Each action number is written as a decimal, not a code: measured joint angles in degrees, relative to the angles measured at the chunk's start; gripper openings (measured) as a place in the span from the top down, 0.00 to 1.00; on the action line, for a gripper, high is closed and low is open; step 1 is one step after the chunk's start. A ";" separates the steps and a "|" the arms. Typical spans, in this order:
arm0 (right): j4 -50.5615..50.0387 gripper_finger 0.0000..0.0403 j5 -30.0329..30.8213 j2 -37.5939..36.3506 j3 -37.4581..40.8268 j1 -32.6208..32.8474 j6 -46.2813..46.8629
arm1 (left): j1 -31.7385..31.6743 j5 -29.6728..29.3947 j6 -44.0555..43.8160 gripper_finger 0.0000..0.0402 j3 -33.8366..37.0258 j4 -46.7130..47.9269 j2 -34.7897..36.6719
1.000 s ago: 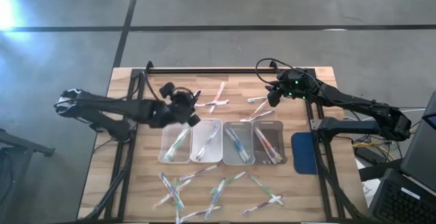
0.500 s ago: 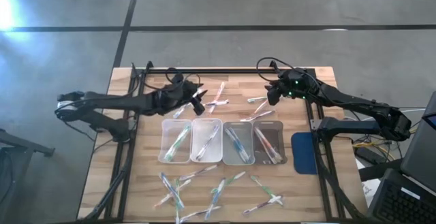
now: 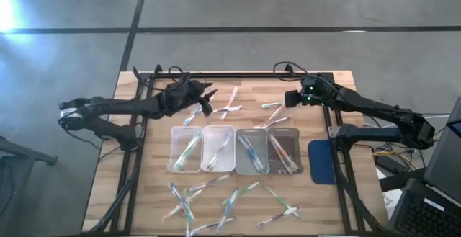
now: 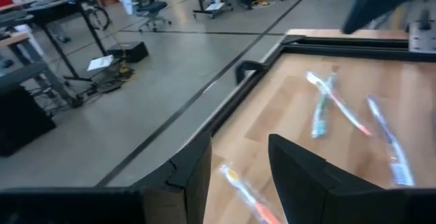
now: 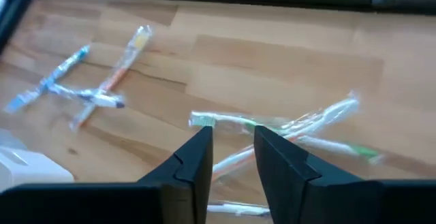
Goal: Pick & Place Toothbrushes
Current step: Put the orange toothbrush into the black bin
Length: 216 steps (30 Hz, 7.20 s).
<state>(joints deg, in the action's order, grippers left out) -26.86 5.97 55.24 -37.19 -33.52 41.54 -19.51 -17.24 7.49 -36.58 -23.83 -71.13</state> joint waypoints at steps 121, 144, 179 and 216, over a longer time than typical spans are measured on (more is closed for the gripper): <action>-3.48 0.91 -0.11 34.82 -19.54 4.74 26.63 | -7.54 10.84 8.65 0.62 0.08 -6.99 4.85; -30.08 0.92 -0.41 31.78 -46.01 9.54 3.87 | -7.53 10.81 9.92 0.62 0.11 -6.97 4.85; -26.07 0.93 25.73 31.71 -43.90 40.10 -8.14 | -7.53 10.80 9.88 0.62 0.13 -6.98 4.83; 65.13 0.93 13.33 13.02 4.21 39.12 -52.28 | 0.18 38.67 -9.42 0.62 -4.71 -31.71 -18.94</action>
<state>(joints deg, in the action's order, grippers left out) 38.27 19.30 68.26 -32.99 5.61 -10.74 -19.33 21.44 -1.94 -41.28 -55.54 -90.08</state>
